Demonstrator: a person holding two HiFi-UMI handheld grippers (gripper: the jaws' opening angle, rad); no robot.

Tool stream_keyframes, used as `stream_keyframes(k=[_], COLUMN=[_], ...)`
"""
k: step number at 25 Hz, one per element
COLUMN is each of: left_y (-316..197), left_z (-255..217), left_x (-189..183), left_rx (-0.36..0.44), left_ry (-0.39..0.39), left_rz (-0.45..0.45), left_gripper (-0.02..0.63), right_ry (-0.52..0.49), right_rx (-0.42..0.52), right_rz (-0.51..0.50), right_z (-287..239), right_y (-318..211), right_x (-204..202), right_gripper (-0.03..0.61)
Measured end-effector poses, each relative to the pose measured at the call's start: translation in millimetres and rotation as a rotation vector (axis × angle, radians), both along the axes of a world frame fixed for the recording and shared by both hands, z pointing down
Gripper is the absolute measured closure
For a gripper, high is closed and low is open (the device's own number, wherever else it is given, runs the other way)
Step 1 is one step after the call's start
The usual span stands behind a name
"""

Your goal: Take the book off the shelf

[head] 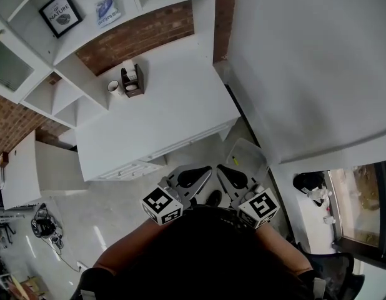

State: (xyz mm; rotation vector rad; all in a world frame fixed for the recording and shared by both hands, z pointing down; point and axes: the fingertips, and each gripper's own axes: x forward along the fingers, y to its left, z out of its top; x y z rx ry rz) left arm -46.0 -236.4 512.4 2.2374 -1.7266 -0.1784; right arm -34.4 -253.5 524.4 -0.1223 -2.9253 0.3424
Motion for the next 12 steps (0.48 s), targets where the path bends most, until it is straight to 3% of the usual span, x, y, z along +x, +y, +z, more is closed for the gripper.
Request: stream_keyframes(k=[12], left_y=[-56], left_z=[12], left_x=[-90], left_rx=[0.010], left_ry=[0.020], left_rz=[-0.014], left_gripper=[0.607], right_ry=[0.047], right_rx=[-0.011], right_rz=[-0.013], right_z=[15], right_y=[-51], right_x=[-79], right_gripper=[0.563])
